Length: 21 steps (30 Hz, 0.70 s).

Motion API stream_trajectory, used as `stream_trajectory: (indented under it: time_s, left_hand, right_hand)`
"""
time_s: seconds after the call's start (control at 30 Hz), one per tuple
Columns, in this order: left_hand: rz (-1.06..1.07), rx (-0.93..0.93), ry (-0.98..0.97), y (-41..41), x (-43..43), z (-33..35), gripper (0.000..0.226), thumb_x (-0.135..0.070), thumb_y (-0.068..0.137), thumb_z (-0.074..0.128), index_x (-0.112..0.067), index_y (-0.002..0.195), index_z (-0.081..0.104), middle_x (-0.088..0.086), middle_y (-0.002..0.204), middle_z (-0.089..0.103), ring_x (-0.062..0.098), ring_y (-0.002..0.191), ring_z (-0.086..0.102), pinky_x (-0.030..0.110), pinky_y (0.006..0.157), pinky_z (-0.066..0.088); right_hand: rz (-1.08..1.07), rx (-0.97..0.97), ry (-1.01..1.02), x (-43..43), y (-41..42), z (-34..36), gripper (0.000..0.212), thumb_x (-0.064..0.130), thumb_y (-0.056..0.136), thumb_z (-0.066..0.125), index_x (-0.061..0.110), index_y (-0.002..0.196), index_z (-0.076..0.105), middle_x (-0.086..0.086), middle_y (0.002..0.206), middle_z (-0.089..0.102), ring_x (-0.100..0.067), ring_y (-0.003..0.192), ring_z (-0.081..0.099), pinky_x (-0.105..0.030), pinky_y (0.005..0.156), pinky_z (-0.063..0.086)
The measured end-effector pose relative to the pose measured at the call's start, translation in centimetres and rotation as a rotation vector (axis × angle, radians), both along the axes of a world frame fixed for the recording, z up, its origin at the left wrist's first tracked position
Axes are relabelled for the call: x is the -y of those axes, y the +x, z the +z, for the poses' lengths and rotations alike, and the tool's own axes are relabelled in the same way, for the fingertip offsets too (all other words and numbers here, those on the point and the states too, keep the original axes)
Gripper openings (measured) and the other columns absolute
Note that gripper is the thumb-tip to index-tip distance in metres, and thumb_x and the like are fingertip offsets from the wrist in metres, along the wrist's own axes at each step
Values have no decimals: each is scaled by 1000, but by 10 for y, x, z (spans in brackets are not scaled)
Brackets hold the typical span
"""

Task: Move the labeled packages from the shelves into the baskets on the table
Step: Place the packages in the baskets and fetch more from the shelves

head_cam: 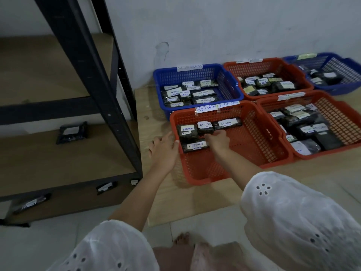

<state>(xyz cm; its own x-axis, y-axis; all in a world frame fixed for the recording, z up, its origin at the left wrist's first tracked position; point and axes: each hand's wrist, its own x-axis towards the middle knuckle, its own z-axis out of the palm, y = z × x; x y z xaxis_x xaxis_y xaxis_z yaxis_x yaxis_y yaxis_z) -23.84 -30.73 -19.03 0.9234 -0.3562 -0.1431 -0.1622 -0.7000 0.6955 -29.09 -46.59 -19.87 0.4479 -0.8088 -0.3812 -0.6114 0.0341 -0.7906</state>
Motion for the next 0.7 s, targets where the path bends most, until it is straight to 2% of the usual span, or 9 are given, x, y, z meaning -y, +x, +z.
stream_trajectory:
  time_s: [0.13,0.3,0.5,0.6,0.7]
  left_hand:
    - [-12,35,-26,-7,-20,10,43,-34,96,42,-29,139,41,7,137,42,27,132,26,41,107,20]
    - [-68,107,-59,-35,-60,20,45,-31,96,43,-30,140,39,7,143,39,25,136,23,41,110,19]
    - [-94,143,-46,-80,-143,32,44,-30,97,44,-29,140,39,6,148,36,26,142,12,42,115,15]
    - [-104,107,-66,-95,-194,33,42,-32,97,44,-30,138,40,4,147,37,25,141,13,44,114,20]
    - [-101,108,-56,-100,-246,33,39,-32,97,44,-33,136,43,3,144,40,25,138,21,38,111,17]
  right_hand:
    - [68,43,-212,-24,-16,25,47,33,89,59,18,131,44,-12,133,41,-31,122,41,-43,102,37]
    - [125,77,-439,-70,-50,48,57,41,86,58,28,138,39,-4,141,39,-28,130,32,-43,103,26]
    - [250,68,-492,-155,-97,52,64,43,83,58,32,141,35,0,146,35,-25,132,28,-41,105,22]
    - [315,92,-470,-202,-111,51,64,42,82,58,32,141,35,0,144,37,-26,131,30,-41,103,25]
    - [404,99,-433,-247,-116,47,64,42,85,58,29,142,34,-2,145,38,-26,133,31,-41,105,25]
